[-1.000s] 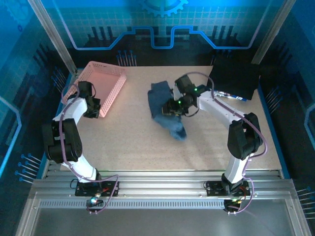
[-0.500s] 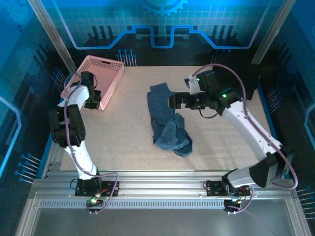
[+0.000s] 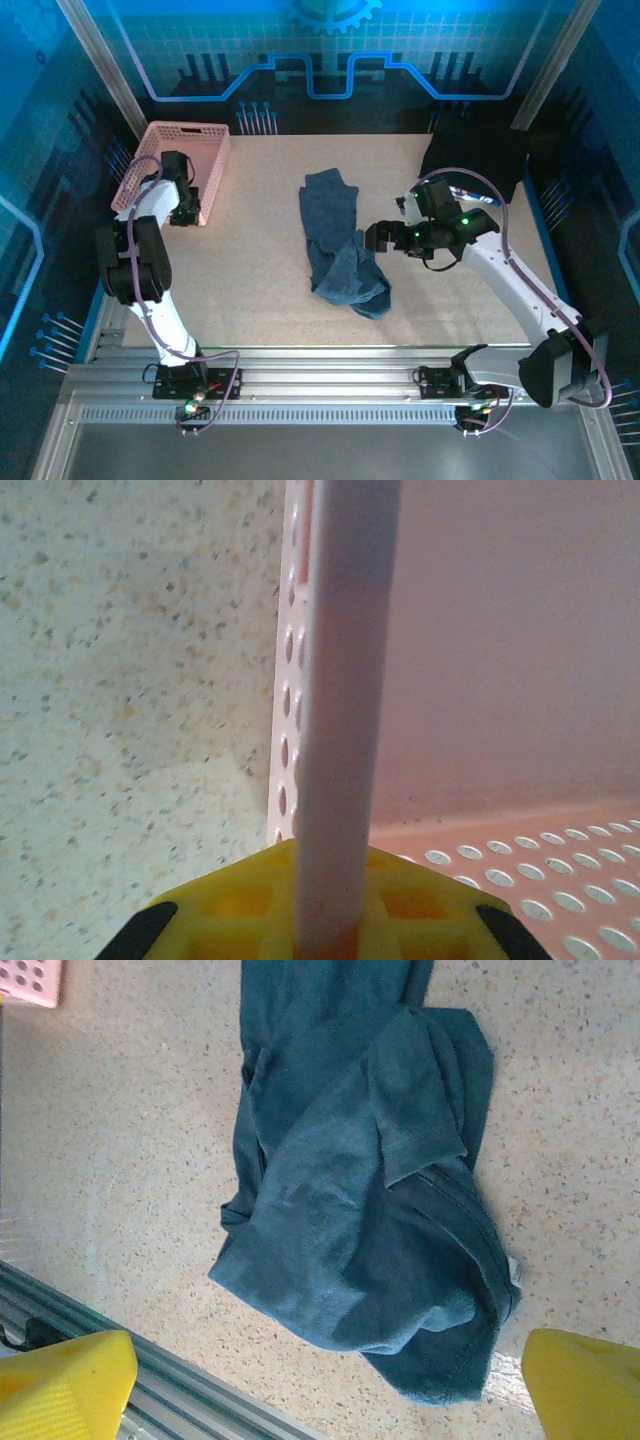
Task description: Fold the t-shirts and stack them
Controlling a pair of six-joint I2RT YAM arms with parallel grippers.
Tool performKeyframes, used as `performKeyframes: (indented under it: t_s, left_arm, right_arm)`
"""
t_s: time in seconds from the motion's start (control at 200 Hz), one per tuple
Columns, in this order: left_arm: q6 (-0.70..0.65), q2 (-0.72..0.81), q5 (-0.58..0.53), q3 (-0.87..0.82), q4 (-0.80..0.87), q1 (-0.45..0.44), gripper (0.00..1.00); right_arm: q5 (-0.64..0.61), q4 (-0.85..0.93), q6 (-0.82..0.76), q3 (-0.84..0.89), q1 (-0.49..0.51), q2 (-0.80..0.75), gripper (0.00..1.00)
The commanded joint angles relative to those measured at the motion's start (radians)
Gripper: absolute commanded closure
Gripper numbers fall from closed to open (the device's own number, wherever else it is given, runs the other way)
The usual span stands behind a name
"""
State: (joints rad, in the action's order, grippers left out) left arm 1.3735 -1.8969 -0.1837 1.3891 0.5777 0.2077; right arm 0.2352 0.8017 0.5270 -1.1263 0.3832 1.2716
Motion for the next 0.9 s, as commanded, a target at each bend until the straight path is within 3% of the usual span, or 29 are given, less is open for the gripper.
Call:
performKeyframes:
  t_s: [0.0, 0.055, 0.075, 0.265, 0.425, 0.72, 0.835, 0.895]
  left_arm:
    - [0.028, -0.018, -0.005, 0.054, -0.083, 0.005, 0.34]
    - [-0.009, -0.019, 0.032, 0.088, -0.105, -0.002, 0.04]
    - [-0.028, -0.018, 0.045, 0.105, -0.103, -0.006, 0.01]
    - [-0.216, 0.137, 0.095, 0.099, -0.061, -0.103, 0.01]
    - [-0.408, 0.294, 0.189, -0.035, -0.088, -0.279, 0.01]
    - [-0.543, 0.351, 0.517, -0.239, -0.205, -0.576, 0.06]
    - [-0.599, 0.351, 0.56, -0.289, -0.147, -0.664, 0.1]
    - [-0.586, 0.348, 0.585, -0.334, -0.159, -0.687, 0.13]
  right_arm:
    - [-0.003, 0.041, -0.006, 0.012, -0.005, 0.078, 0.0]
    - [-0.01, 0.056, -0.028, 0.013, 0.008, 0.116, 0.0]
    - [-0.011, 0.054, -0.033, 0.018, 0.014, 0.126, 0.0]
    - [0.004, -0.022, -0.027, 0.08, 0.026, 0.199, 0.02]
    - [0.006, -0.056, -0.039, 0.14, 0.027, 0.226, 0.09]
    - [0.036, -0.117, -0.011, 0.239, -0.002, 0.184, 0.23]
    - [0.064, -0.154, -0.005, 0.309, -0.034, 0.146, 0.26]
    - [0.086, -0.178, -0.004, 0.336, -0.052, 0.146, 0.35]
